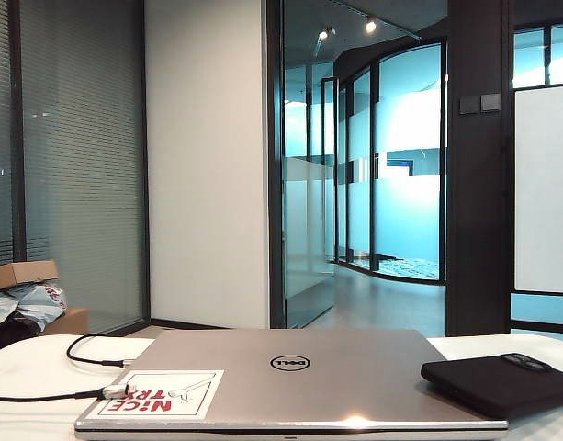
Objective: Pick up the charging cable and the phone, plug the charging cable into the charging port on the phone, and finally place them back on the table.
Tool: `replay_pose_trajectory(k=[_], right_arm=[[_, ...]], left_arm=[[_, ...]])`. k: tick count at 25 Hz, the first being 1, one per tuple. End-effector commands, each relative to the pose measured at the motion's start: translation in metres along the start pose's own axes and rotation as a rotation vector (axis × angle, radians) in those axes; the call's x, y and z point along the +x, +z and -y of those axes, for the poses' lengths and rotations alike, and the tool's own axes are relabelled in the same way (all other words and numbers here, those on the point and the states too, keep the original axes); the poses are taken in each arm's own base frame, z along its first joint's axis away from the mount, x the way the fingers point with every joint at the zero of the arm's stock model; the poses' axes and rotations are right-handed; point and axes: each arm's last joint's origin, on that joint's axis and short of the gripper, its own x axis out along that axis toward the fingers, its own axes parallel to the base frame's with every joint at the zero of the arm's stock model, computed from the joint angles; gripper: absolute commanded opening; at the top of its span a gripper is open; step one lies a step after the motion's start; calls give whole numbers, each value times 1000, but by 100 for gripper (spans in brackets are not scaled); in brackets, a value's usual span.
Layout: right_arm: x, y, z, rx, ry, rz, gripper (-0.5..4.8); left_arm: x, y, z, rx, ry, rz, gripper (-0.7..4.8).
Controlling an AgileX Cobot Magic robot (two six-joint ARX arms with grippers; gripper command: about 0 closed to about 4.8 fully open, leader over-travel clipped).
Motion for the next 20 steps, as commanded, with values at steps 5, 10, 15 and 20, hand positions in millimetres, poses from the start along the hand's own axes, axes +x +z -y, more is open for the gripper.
replay_pose_trajectory(k=[5, 10, 15, 20], right_arm=[[17, 13, -9, 7, 91, -35, -9], [20, -1, -40, -46, 279, -140, -9], [15, -9, -63, -115, 398, -195, -9], [7, -18, -79, -145, 525, -285, -9]], left_arm=[[40, 12, -2, 39, 16, -128, -5], [73, 18, -5, 72, 21, -185, -6], [86, 10, -6, 81, 12, -239, -6], [92, 1, 5, 134, -60, -282, -6]])
